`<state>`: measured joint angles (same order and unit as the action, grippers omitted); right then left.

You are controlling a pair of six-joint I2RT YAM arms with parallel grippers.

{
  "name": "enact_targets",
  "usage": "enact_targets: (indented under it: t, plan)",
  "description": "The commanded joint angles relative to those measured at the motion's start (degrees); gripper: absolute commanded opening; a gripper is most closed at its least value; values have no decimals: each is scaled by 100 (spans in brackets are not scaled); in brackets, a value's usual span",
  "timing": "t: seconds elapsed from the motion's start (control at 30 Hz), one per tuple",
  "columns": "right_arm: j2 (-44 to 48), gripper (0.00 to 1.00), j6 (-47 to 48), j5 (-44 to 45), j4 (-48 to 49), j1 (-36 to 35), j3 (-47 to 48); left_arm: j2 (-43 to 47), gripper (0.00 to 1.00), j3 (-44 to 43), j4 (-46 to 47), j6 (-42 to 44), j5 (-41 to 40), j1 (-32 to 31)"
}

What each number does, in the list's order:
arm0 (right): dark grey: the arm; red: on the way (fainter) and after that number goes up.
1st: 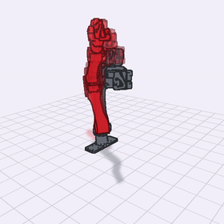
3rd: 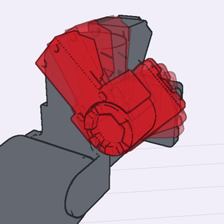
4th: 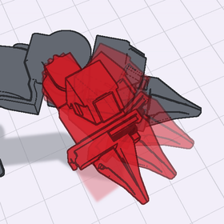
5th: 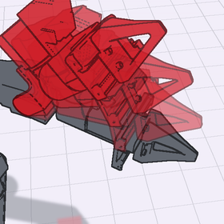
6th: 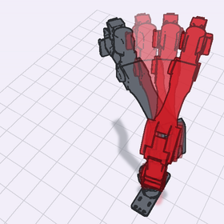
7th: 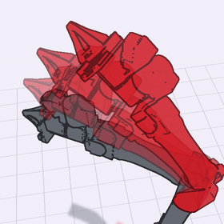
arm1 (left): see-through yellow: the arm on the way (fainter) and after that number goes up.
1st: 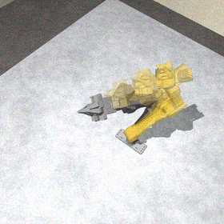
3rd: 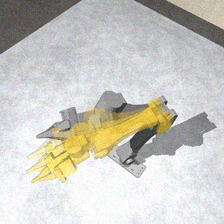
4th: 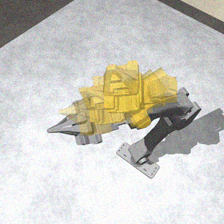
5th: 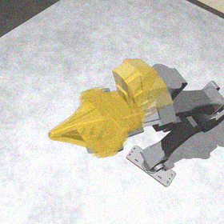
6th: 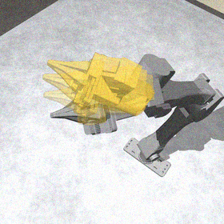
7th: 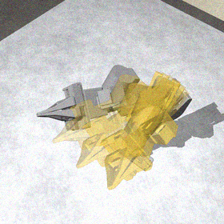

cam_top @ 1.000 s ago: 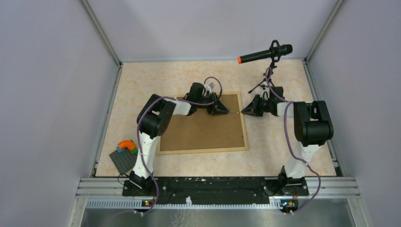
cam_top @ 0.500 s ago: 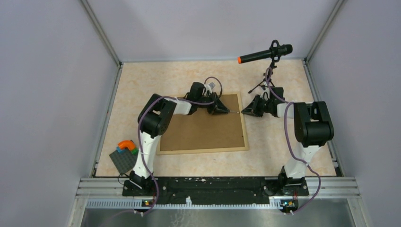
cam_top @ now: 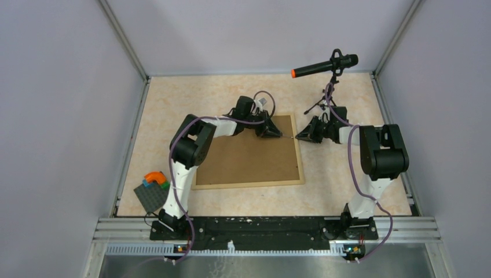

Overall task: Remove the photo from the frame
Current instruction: Release the photo frame item from the photo frame.

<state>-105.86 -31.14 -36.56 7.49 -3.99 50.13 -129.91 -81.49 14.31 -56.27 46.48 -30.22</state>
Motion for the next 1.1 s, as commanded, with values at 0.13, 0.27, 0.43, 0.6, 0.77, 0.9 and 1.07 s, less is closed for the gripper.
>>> enact_targets:
  t: [0.13,0.27,0.43,0.6,0.77,0.9,1.07]
  plan:
    - [-303,0,-13,419,-658,-323,-194,132,0,-713,-1695,1210,-1199,-951]
    - [-318,0,-150,438,-613,-322,-223,244,0,-936,-2043,1479,-1573,-1240]
    - [-306,0,-291,402,-588,-324,-210,366,0,-1038,-2176,1620,-1878,-1491]
    - [-206,0,-301,410,-517,-326,-305,424,0,-1498,-2747,2079,-2606,-1788]
    - [-6,0,-174,511,-581,-314,-352,714,0,-1590,-3010,2471,-3574,-1903]
    - [173,9,107,626,-997,-236,-200,1008,0,-1451,-2895,2531,-3847,-1546]
    - [720,42,604,844,-1443,-118,18,1224,0,-1349,-2481,2556,-3194,-931]
